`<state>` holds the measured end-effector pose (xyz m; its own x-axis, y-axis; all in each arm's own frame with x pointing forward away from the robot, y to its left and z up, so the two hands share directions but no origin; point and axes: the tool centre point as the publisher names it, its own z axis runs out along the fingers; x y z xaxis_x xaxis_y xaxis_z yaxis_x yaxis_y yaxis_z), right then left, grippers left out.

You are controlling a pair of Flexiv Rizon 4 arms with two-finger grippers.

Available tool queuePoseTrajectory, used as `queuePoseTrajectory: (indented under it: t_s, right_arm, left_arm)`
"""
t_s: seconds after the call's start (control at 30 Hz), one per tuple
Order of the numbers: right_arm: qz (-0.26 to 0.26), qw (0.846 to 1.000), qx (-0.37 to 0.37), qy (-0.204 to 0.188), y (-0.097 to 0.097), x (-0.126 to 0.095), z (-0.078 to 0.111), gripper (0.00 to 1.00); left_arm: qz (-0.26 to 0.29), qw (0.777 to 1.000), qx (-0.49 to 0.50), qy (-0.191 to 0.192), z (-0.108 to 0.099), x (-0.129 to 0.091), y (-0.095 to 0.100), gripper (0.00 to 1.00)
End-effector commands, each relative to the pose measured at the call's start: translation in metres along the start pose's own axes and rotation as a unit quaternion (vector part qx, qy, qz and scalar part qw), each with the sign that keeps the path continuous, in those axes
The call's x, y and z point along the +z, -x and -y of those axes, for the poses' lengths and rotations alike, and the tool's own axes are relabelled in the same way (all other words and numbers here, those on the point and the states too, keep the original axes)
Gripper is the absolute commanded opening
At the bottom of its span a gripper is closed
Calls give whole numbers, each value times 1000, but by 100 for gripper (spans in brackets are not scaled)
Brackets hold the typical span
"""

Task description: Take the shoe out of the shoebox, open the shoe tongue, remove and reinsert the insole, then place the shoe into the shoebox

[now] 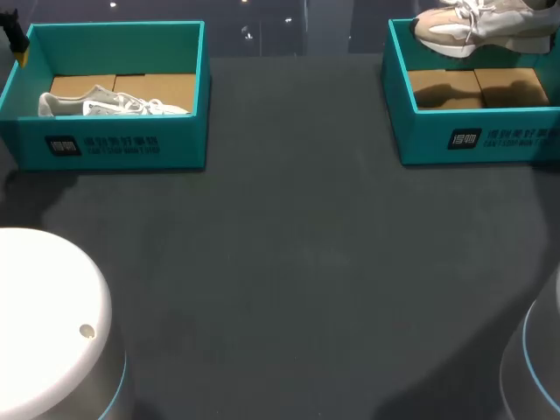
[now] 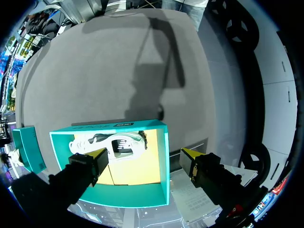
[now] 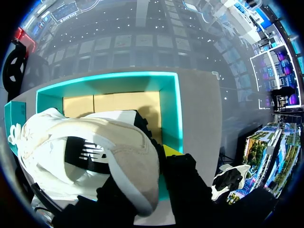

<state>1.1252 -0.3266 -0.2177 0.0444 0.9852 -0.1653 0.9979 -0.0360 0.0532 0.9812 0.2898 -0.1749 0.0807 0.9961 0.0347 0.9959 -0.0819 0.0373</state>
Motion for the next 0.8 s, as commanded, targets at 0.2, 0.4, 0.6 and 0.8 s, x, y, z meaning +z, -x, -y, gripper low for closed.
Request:
queuePoseTrajectory:
  t_s: [0.2,0.4,0.6,0.8]
  right_arm:
    - [3,1000,-5,21,-15,-34,28,0]
    - [10,1000,-3,23,-27,-51,47,0]
    - [19,1000,8,21,-43,-72,71,0]
    - [25,999,12,27,-69,-94,101,0]
  left_arm:
    - [-1,1000,0,2,2,0,0,100]
    - [-1,1000,0,2,2,0,0,100]
    - [-1,1000,0,2,2,0,0,100]
    - [-1,1000,0,2,2,0,0,100]
